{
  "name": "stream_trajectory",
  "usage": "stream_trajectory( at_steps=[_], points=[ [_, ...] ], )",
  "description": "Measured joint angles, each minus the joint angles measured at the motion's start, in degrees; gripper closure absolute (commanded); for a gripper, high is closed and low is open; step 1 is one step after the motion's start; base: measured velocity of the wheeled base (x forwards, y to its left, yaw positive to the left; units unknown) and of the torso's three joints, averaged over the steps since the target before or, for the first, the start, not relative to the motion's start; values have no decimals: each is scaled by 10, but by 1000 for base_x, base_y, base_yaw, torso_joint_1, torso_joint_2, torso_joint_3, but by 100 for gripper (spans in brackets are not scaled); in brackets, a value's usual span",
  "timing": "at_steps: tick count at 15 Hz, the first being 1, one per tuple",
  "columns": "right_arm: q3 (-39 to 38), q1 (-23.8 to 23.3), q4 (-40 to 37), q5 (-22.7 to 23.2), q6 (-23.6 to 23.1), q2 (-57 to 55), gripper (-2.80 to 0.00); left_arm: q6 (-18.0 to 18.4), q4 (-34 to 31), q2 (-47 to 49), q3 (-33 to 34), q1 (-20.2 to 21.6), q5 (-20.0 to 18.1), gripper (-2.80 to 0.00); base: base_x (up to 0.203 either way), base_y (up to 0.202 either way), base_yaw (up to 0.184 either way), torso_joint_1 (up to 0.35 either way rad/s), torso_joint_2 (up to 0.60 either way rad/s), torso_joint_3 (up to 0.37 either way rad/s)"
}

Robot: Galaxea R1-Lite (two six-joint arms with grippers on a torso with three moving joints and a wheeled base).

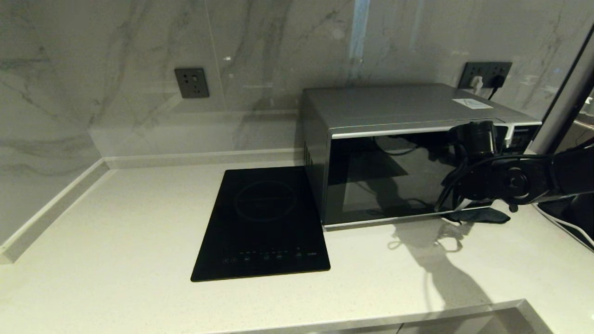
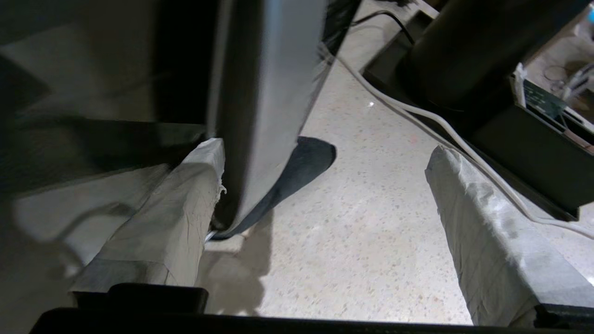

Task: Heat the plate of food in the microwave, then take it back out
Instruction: Open the microwave oven

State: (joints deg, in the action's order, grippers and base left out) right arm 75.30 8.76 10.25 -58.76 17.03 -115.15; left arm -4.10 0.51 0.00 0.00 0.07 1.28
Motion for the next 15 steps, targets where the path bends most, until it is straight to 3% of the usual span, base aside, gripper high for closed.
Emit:
stream_trajectory(
  at_steps=[8, 9, 15],
  points=[
    [23, -17, -3, 4, 0, -19, -280, 0, 0, 0, 0, 0, 0, 0, 0, 0, 0, 0, 0, 0],
    [25, -17, -3, 4, 0, -20, 0, 0, 0, 0, 0, 0, 0, 0, 0, 0, 0, 0, 0, 0],
    [24, -17, 3, 10, -11, -22, 0, 0, 0, 0, 0, 0, 0, 0, 0, 0, 0, 0, 0, 0]
  ],
)
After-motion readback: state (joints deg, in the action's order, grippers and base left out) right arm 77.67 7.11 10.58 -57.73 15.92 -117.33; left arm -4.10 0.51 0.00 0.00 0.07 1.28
